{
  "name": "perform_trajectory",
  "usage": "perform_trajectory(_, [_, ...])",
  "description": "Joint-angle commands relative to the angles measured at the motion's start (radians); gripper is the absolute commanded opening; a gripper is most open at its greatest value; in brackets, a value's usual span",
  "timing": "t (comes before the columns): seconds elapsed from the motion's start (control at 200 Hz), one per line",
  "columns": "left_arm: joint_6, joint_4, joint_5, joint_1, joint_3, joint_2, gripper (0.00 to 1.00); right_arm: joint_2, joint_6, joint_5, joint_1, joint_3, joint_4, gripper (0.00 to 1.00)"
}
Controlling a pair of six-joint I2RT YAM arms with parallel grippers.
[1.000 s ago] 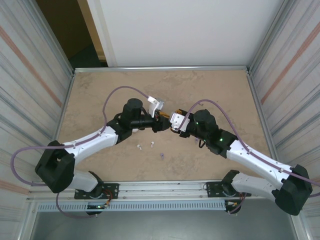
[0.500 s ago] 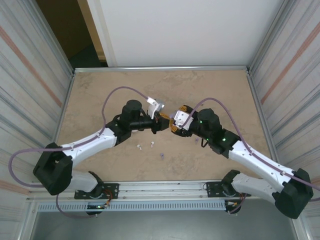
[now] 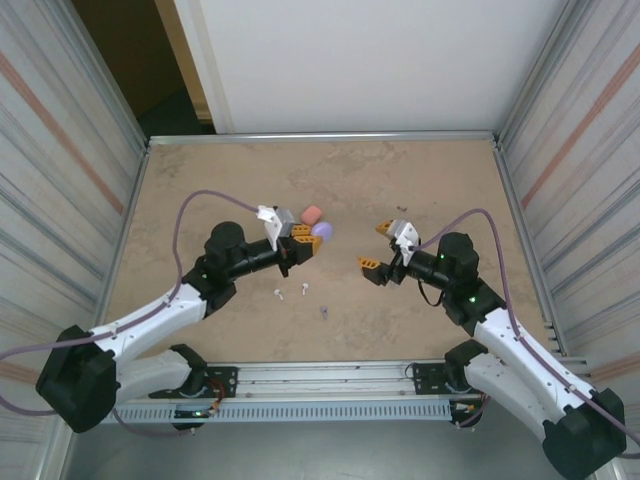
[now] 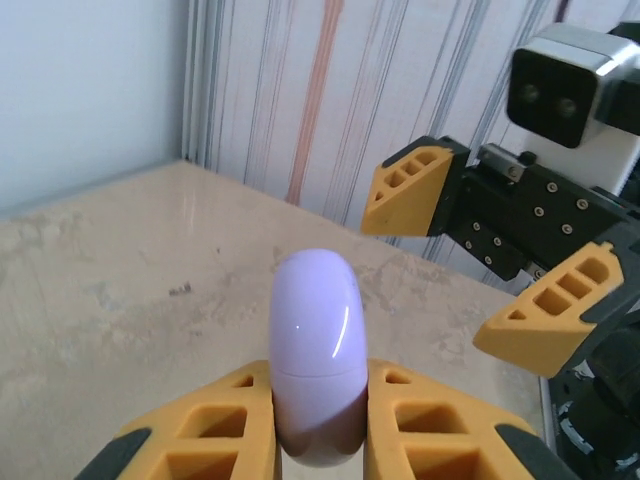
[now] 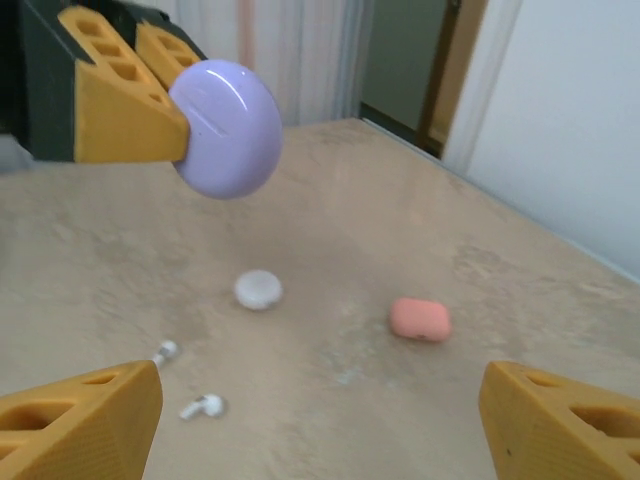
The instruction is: Insert the wireless bluetooth earbuds into the charging case
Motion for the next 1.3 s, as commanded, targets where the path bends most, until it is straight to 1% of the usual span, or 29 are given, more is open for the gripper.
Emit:
perform_trajectory(0.0, [0.102, 0.155, 0.038, 0.002, -0.038, -0.044, 0.0, -0.002, 0.167, -0.196, -0.016, 0.013, 0.154, 0.8])
perform_trajectory(0.075, [0.13, 0.2, 0.063, 0.002, -0.062, -0.057, 0.0, 0.029, 0.186, -0.289, -0.02, 0.038, 0.183, 0.77])
perform_trajectory(0.14, [0.144, 0.232, 0.082, 0.001, -0.076, -0.067, 0.0, 0.058, 0.192, -0.422, -0.022, 0.061, 0.23, 0.72])
perform_trajectory(0.185, [0.149, 0.244, 0.09, 0.003, -0.083, -0.077, 0.0, 0.083, 0.19, -0.504, -0.021, 0.082, 0.256, 0.72])
perform_trajectory(0.261, [0.164, 0.247, 0.108, 0.001, -0.085, -0.09, 0.0, 0.118, 0.156, -0.551, -0.015, 0.13, 0.234, 0.72])
perform_trajectory(0.376, [0.179, 0.234, 0.132, 0.002, -0.085, -0.11, 0.0, 0.176, 0.063, -0.573, -0.016, 0.221, 0.133, 0.7])
perform_trajectory(0.476, [0.184, 0.209, 0.122, 0.001, -0.081, -0.123, 0.0, 0.228, 0.019, -0.59, -0.012, 0.308, 0.063, 0.69])
perform_trajectory(0.496, [0.185, 0.207, 0.123, 0.002, -0.08, -0.125, 0.0, 0.264, 0.01, -0.588, -0.009, 0.324, 0.044, 0.69])
perform_trajectory(0.586, [0.184, 0.206, 0.136, 0.001, -0.079, -0.128, 0.0, 0.329, -0.022, -0.568, 0.019, 0.393, -0.018, 0.69])
perform_trajectory(0.717, [0.184, 0.203, 0.147, 0.001, -0.074, -0.133, 0.0, 0.399, -0.075, -0.545, 0.073, 0.45, -0.044, 0.68])
perform_trajectory(0.852, [0.191, 0.19, 0.153, 0.0, -0.074, -0.142, 0.0, 0.443, -0.088, -0.567, 0.087, 0.482, -0.044, 0.59])
perform_trajectory(1.052, [0.192, 0.164, 0.146, 0.001, -0.065, -0.153, 0.0, 0.461, -0.11, -0.575, 0.096, 0.499, -0.068, 0.46])
perform_trajectory(1.293, [0.182, 0.159, 0.148, 0.001, -0.059, -0.145, 0.0, 0.477, -0.118, -0.577, 0.106, 0.515, -0.081, 0.37])
